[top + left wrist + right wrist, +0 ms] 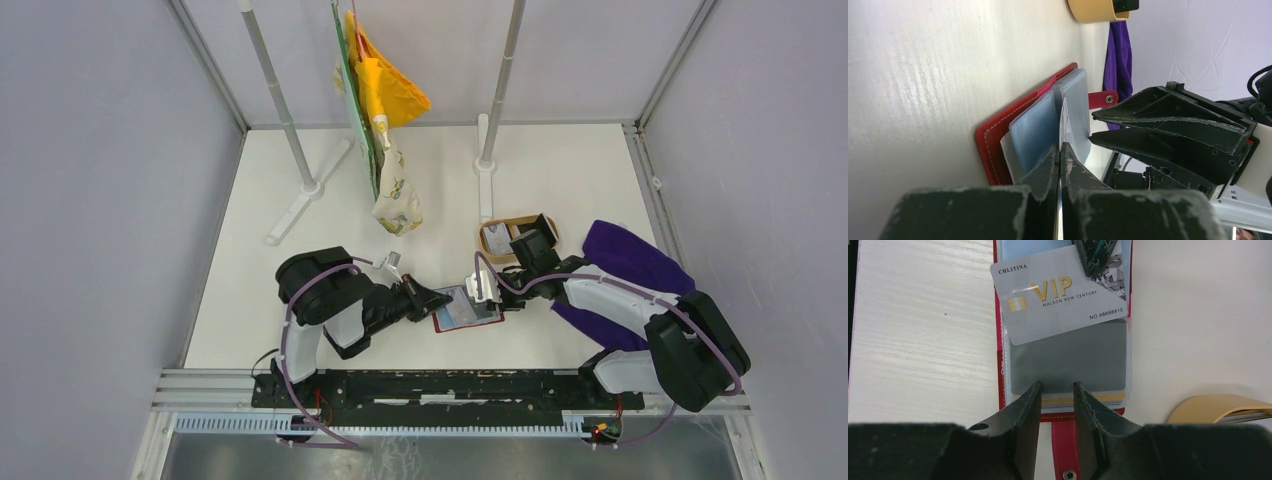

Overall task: Put the credit cards into the card holder
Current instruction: Insert the credit card into the card holder.

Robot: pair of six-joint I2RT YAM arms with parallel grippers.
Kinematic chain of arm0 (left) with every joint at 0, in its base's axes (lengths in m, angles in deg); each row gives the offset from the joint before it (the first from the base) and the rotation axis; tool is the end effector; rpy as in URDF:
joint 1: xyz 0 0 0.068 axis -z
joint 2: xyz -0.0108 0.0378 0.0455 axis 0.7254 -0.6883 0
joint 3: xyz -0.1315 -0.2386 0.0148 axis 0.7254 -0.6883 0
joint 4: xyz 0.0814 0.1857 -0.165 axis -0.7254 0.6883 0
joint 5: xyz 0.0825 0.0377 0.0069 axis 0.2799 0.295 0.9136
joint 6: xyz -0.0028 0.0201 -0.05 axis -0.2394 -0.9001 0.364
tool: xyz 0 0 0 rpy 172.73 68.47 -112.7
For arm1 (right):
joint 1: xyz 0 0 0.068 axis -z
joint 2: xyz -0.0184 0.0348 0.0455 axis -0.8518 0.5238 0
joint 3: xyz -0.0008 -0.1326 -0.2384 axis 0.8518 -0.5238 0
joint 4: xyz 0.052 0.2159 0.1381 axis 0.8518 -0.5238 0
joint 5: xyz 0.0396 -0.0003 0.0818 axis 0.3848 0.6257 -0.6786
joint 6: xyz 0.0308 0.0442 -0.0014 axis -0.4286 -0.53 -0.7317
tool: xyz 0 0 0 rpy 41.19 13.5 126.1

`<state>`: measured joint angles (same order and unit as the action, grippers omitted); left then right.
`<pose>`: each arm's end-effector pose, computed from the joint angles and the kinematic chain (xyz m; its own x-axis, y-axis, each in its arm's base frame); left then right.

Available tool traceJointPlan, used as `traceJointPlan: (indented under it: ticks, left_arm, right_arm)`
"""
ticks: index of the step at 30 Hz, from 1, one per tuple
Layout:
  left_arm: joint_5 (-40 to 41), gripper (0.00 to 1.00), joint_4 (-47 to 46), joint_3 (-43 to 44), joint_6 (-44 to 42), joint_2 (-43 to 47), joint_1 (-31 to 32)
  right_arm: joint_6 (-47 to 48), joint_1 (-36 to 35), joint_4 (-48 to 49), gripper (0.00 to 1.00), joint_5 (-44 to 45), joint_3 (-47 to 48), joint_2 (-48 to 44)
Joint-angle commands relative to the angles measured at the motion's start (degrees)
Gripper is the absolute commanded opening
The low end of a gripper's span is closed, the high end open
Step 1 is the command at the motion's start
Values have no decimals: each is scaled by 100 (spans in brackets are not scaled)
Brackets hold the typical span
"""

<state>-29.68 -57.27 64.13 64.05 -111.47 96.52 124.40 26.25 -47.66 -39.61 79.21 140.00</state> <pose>0.1555 -0.1887 0.0747 -0.8097 -0.5158 -0.2801 0.0927 0.3588 -0.9288 0.1814 0.1380 0.1616 0.2065 -0.7109 -0.6723 -0.9779 -0.1263 -0.1668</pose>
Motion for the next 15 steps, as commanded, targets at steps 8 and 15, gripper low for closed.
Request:
traceJointPlan:
  ticks: [8,15]
  left_arm:
    - [179,2,-1151,109,-17,-152,219]
    - [182,2,-1085,18,215,-191,247]
  right_arm:
    - [24,-5,-229,38,234,61,81]
    - [19,-7,-221,38,241,54,81]
